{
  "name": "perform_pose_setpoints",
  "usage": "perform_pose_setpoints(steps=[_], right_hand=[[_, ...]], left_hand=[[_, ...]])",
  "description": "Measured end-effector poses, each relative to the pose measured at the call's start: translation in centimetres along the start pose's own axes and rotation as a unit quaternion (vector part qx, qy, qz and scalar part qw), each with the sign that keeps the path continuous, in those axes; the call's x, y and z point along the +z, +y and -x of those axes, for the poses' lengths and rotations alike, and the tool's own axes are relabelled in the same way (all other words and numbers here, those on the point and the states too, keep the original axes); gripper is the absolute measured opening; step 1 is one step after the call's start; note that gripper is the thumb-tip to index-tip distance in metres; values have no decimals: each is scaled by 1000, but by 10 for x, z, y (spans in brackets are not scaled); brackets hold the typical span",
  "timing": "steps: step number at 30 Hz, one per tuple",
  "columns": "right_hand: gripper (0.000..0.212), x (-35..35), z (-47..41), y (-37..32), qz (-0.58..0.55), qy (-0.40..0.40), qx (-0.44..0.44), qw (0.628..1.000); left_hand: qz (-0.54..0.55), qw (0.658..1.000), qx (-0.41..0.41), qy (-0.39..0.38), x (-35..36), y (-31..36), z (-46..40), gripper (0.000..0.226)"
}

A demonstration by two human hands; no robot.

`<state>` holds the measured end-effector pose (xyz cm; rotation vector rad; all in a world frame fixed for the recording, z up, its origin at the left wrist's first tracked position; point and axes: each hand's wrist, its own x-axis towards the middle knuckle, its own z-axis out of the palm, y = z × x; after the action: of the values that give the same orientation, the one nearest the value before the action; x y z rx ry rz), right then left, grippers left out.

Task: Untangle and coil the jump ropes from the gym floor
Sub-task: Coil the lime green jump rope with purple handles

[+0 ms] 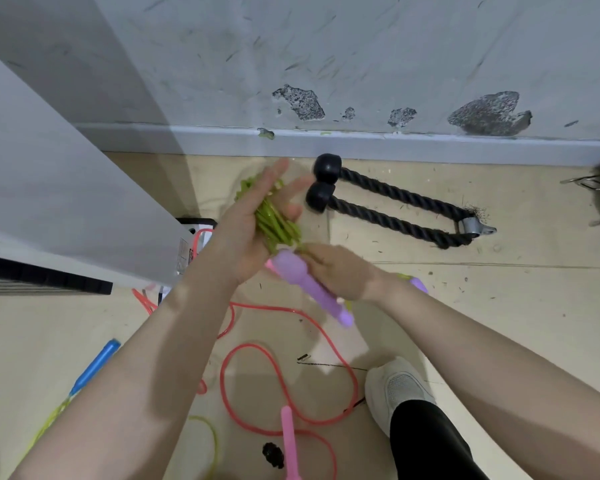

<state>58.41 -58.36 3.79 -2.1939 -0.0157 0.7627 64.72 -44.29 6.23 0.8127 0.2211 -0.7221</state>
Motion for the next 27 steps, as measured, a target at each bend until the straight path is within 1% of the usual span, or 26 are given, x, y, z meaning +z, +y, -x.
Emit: perform_pose_setpoints(steps=[1, 2, 3, 4, 5, 6, 7, 8, 9, 10, 11, 12, 13, 14, 16, 17, 19, 20, 21, 22, 24, 25, 27], right_hand=[[23, 4, 4, -6, 27, -61, 0, 998], [24, 3, 9, -13, 60, -112, -11, 992], [28, 0, 13, -18, 103, -150, -23, 983], [31, -4, 17, -23, 134, -170, -43, 975], [31, -9, 20, -28, 130, -175, -71, 973], [28, -15, 21, -33, 101, -167, -95, 976], [25, -21, 21, -37, 62, -138, -111, 982], [19, -30, 18, -40, 23, -86, -125, 988], [12, -39, 13, -40, -13, -16, -133, 991], [8, -47, 7, -39, -48, 57, -135, 988], [9, -55, 2, -37, -87, 123, -134, 979], [12, -60, -2, -35, -126, 174, -138, 967], [14, -60, -6, -31, -157, 210, -144, 954], [14, -57, -7, -29, -189, 227, -146, 944], [16, -45, -12, -23, -255, 219, -127, 933], [16, -39, -14, -20, -289, 203, -116, 928], [14, -29, -20, -13, -328, 164, -103, 924], [10, -24, -21, -11, -335, 137, -100, 927], [12, -19, -22, -11, -331, 105, -100, 933], [20, -12, -24, -10, -311, 78, -99, 942], [34, 1, -24, -11, -255, 38, -86, 962], [35, 5, -24, -11, -231, 13, -77, 970], [28, 9, -20, -9, -195, -58, -49, 978]], left_hand=[[-22, 996, 5, 81, -9, 0, -4, 36], [-46, 988, 9, 150, -19, -1, -6, 28], [-81, 975, 13, 206, -30, -3, -7, 26], [-130, 960, 17, 249, -40, -7, -6, 30], [-190, 944, 21, 269, -49, -10, -4, 32], [-250, 933, 20, 259, -53, -14, -1, 31], [-298, 927, 4, 226, -51, -18, 3, 29], [-329, 924, -22, 194, -46, -19, 6, 37], [-327, 928, -61, 168, -39, -19, 7, 53], [-294, 939, -109, 144, -29, -17, 10, 68], [-243, 951, -158, 112, -19, -15, 12, 78], [-216, 955, -189, 70, -12, -13, 14, 87], [-220, 954, -204, 23, -5, -11, 16, 95], [-237, 948, -212, -27, 1, -9, 20, 101], [-245, 938, -212, -122, 4, -6, 25, 106], [-220, 940, -203, -163, 4, -4, 26, 108], [-135, 949, -175, -226, -4, 1, 27, 109], [-89, 952, -158, -247, -7, 4, 27, 106], [-52, 955, -131, -260, -12, 6, 27, 97], [-41, 961, -96, -255, -17, 7, 27, 83], [-60, 976, -28, -207, -26, 8, 26, 62], [-58, 982, -7, -178, -29, 9, 26, 54], [-48, 994, 44, -86, -28, 13, 25, 35]])
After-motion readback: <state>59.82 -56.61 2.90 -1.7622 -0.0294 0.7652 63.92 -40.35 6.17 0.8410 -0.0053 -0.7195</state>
